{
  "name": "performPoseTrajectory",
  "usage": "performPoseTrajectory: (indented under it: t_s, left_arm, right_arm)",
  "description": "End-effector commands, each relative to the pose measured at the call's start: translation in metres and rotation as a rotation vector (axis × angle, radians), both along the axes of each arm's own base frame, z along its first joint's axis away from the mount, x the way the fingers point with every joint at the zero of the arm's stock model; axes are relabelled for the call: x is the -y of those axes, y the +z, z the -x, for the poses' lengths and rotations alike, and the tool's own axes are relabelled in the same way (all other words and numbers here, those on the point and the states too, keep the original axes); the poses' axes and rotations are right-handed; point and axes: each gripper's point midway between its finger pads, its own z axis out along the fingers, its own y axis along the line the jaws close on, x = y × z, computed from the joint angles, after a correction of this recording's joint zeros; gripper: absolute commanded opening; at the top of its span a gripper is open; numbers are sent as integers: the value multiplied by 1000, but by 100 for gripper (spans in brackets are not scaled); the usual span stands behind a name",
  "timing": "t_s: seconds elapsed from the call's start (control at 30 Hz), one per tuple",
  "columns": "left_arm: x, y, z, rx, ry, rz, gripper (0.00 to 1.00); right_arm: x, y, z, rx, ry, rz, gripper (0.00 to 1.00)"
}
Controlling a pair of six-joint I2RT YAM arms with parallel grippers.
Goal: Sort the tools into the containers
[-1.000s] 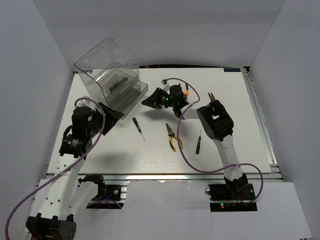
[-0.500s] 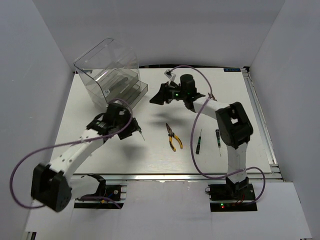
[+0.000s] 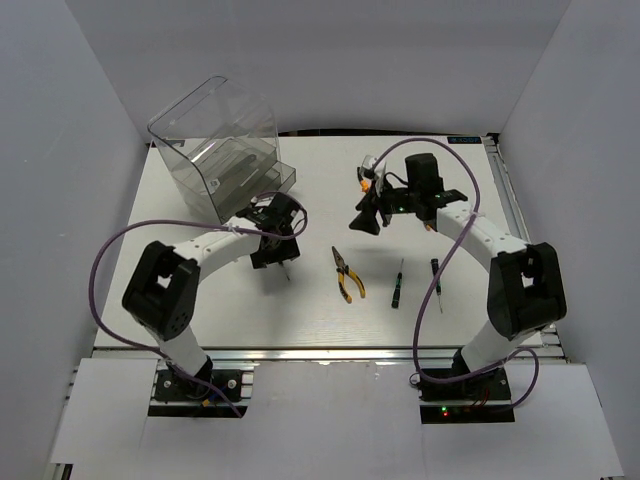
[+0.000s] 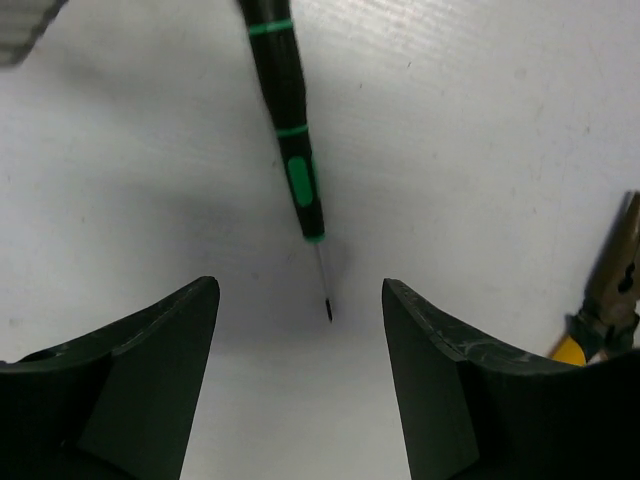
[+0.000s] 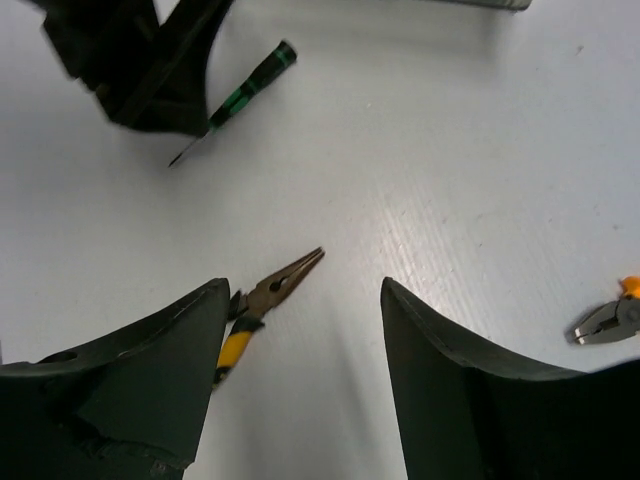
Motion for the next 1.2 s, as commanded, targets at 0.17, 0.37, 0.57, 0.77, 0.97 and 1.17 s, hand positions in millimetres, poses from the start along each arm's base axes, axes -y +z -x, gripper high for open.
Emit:
performPoseTrajectory:
  t_s: [0.17, 0.37, 0.57, 0.77, 0.97, 1.17]
  left_arm:
    - [-4, -20, -42, 11, -4, -96, 70]
    - [-6, -38, -51, -16, 11, -81, 63]
    - [0, -54, -37, -39, -14, -15, 42]
    - [12, -64, -16, -92, -62, 74, 13]
    - [49, -39, -9, -43, -326, 161, 0]
    - [81, 48, -20, 179, -754, 203, 0]
  right_arm:
    - [36, 5, 20, 85, 35, 101, 69]
    - [54, 14, 7, 80, -17, 103, 69]
    - [63, 18, 4, 80, -42, 98, 68]
    - [67, 18, 3, 81, -52, 101, 68]
    - [75, 15, 2, 118, -49, 137, 68]
    - [81, 15, 3, 147, -36, 159, 67]
